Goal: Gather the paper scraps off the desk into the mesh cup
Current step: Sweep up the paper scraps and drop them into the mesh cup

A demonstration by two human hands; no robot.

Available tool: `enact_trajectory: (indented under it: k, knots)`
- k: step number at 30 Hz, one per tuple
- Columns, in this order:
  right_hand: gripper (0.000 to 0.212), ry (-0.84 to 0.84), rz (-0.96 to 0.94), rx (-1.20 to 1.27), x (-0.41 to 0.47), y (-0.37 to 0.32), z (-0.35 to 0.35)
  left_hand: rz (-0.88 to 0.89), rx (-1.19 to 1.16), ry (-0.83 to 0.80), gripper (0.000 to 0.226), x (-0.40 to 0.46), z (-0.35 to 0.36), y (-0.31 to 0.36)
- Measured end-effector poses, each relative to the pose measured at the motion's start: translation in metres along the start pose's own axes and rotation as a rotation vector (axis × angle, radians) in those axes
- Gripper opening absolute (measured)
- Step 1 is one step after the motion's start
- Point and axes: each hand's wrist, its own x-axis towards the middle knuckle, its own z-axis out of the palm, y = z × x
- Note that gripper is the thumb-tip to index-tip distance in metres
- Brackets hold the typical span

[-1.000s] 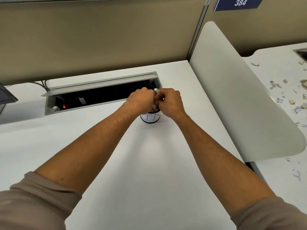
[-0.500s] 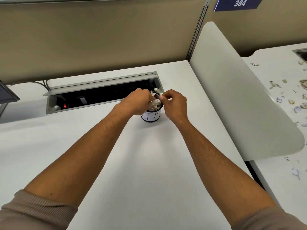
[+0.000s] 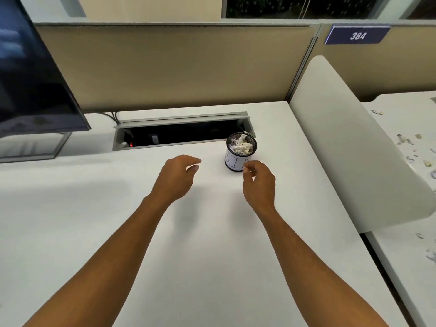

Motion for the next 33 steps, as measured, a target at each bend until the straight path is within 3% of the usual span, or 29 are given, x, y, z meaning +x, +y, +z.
enact_trajectory:
  k: [11, 21, 24, 28, 33]
  knots:
    - [0.023, -0.252, -0.046, 0.002, -0.121, -0.044, 0.082, -0.183, -0.017, 0.007, 0.028, -0.153, -0.062, -0.123]
    - [0.049, -0.42, -0.163, -0.066, -0.233, -0.096, 0.174, -0.295, 0.044, 0.101, 0.04, -0.263, -0.129, -0.241]
    - [0.063, -0.483, -0.195, -0.179, -0.251, -0.104, 0.201, -0.322, 0.071, 0.164, 0.041, -0.29, -0.149, -0.277]
    - [0.073, -0.412, -0.262, -0.353, -0.251, -0.107, 0.22, -0.319, 0.162, 0.24, 0.045, -0.324, -0.172, -0.313]
    - [0.079, -0.423, -0.217, -0.543, -0.238, -0.104, 0.233, -0.361, 0.254, 0.177, 0.088, -0.352, -0.17, -0.344]
